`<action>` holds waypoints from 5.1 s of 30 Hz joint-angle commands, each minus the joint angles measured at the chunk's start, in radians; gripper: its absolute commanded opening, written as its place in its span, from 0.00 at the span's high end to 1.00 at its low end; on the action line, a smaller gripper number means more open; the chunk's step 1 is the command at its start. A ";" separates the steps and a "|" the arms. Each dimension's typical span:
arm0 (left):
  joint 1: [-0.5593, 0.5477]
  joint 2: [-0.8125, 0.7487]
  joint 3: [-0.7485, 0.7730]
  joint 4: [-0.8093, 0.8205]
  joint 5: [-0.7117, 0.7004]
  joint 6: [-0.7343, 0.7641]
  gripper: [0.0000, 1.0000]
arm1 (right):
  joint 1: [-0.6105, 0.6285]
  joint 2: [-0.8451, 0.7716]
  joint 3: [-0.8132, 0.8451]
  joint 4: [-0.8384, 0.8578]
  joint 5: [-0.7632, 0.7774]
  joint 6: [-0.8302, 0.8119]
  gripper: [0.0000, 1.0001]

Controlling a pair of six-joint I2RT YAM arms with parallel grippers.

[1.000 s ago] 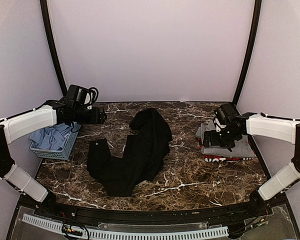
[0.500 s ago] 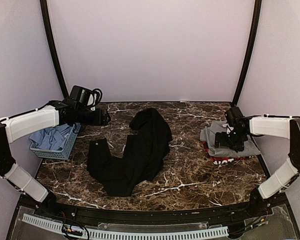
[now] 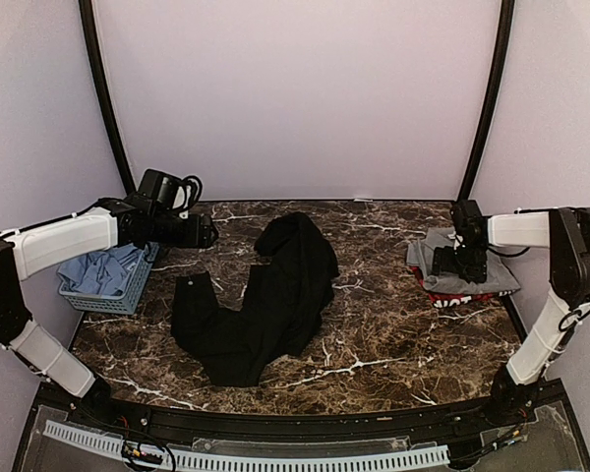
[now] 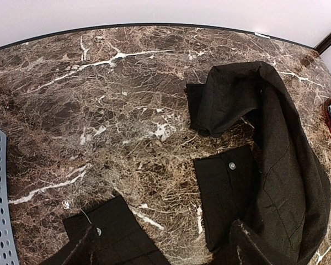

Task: Fold and stack the long sleeve shirts
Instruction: Move the square-folded shirt to the corner of the board, then pick up the crumpled shirt from the center of the board, then place the crumpled shirt at the center of the board, then pick up the crumpled shirt from the center of the board.

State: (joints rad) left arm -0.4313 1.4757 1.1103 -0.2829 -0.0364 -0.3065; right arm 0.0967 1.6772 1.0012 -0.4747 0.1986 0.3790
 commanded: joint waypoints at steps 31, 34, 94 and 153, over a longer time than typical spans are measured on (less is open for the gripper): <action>-0.308 -0.032 -0.337 0.111 0.221 -0.042 0.37 | 0.730 0.201 0.331 0.276 -0.275 0.071 0.12; -0.313 -0.019 -0.332 0.120 0.213 -0.044 0.52 | 0.736 0.249 0.363 0.268 -0.312 0.060 0.26; 0.024 0.611 0.558 0.065 -0.046 -0.024 0.90 | 0.647 -0.285 0.286 -0.005 -0.064 0.099 0.37; -0.488 0.113 -0.156 0.701 0.060 -0.055 0.21 | 0.633 -0.201 0.614 -0.248 -0.538 -0.111 1.00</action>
State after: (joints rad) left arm -0.9123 1.5818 0.8982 0.3618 0.0841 -0.3859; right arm 0.7219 1.4681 1.6131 -0.7136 -0.2924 0.2386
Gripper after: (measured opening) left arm 0.797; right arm 0.007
